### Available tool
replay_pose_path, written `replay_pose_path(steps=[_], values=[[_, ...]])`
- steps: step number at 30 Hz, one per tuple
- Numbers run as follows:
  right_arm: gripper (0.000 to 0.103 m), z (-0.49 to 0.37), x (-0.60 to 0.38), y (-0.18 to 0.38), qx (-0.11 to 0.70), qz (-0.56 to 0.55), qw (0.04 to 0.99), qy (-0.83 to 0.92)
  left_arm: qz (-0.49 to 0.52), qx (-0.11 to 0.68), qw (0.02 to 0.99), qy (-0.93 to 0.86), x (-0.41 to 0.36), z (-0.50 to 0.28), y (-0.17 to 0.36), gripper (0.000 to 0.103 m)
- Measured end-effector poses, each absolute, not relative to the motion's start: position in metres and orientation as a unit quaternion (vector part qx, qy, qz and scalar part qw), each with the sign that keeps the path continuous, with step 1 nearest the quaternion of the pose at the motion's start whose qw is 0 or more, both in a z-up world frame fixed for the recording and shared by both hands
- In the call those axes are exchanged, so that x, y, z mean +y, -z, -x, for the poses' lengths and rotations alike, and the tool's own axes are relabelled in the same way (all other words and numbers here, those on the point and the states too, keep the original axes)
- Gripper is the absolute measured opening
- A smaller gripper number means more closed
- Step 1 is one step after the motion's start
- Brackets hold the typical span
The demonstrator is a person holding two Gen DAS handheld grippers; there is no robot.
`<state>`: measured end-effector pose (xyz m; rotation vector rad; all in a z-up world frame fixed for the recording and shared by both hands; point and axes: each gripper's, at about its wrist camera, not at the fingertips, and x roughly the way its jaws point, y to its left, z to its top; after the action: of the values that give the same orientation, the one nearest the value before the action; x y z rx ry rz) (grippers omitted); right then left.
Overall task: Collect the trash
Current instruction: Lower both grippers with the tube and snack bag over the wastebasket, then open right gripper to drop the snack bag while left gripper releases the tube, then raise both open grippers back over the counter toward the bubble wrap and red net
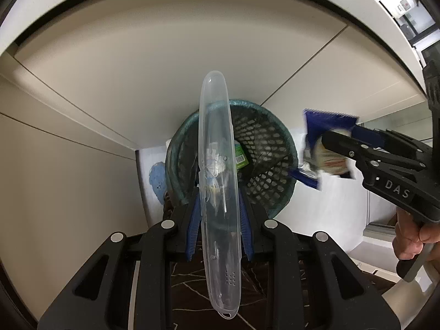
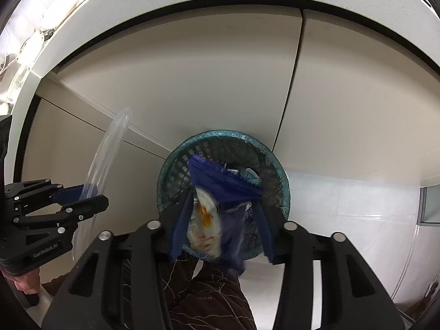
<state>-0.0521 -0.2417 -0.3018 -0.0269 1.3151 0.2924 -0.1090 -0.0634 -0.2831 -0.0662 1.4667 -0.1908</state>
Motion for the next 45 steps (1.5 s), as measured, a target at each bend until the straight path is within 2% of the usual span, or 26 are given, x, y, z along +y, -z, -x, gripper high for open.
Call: replay_pose_path(steps=[5,7,10,15,33,36,38,40,45], values=[[0.063,0.054,-0.241,0.298,0.604,0.012,0.786,-0.133,0.029,0.674,0.733,0.082,-0.064,0.108,0.289,0.025],[0.077,0.055,-0.245,0.295,0.598,0.008,0.791,-0.126,0.033,0.675,0.732,0.084,-0.065,0.107,0.292,0.025],[0.087,0.058,-0.252,0.29,0.591,0.0,0.799,-0.111,0.028,0.677,0.731,0.086,-0.066,0.107,0.298,0.025],[0.094,0.06,-0.263,0.285,0.589,-0.008,0.802,-0.097,0.021,0.682,0.725,0.093,-0.07,0.105,0.308,0.025],[0.095,0.07,-0.291,0.278,0.59,-0.021,0.805,-0.059,-0.041,0.681,0.717,0.143,-0.112,0.099,0.314,0.027],[0.095,0.07,-0.295,0.276,0.589,-0.025,0.805,-0.055,-0.044,0.679,0.719,0.144,-0.113,0.097,0.31,0.035],[0.095,0.069,-0.296,0.273,0.591,-0.022,0.805,-0.051,-0.045,0.673,0.725,0.14,-0.114,0.097,0.307,0.046],[0.095,0.066,-0.296,0.268,0.595,-0.014,0.802,-0.048,-0.047,0.664,0.734,0.138,-0.114,0.099,0.3,0.064],[0.095,0.061,-0.291,0.252,0.592,0.005,0.805,-0.045,-0.052,0.645,0.751,0.131,-0.111,0.1,0.279,0.081]])
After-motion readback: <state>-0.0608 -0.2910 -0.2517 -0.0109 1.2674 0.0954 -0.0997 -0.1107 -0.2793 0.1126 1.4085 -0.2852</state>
